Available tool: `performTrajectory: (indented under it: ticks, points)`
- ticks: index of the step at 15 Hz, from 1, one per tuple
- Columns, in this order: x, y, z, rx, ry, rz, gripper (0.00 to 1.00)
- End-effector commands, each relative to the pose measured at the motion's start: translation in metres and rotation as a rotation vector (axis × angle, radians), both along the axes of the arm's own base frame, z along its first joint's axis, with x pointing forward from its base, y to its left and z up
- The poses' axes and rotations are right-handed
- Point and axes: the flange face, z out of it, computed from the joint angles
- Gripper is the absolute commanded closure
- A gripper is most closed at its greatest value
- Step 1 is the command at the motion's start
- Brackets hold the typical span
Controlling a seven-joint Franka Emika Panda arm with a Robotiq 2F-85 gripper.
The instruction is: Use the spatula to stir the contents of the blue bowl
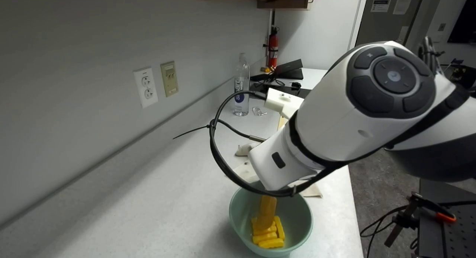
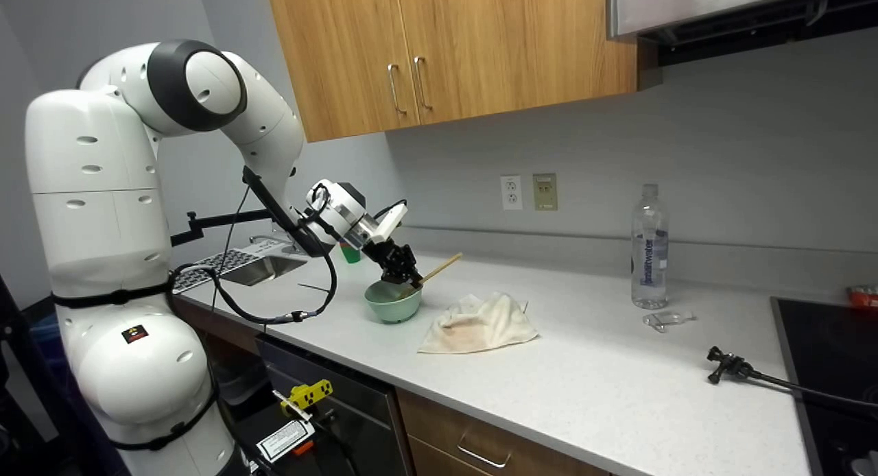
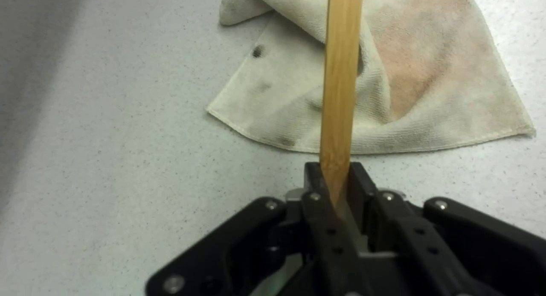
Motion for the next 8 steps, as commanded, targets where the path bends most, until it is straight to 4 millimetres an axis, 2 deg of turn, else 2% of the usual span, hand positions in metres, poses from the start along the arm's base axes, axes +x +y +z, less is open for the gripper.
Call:
performTrajectory:
  ticks: [1, 8]
  points:
    - [-0.002, -0.002, 0.013, -0.045, -0.053, 0.037, 0.95]
    - [0.003, -0.004, 0.023, -0.082, -0.21, 0.06, 0.95]
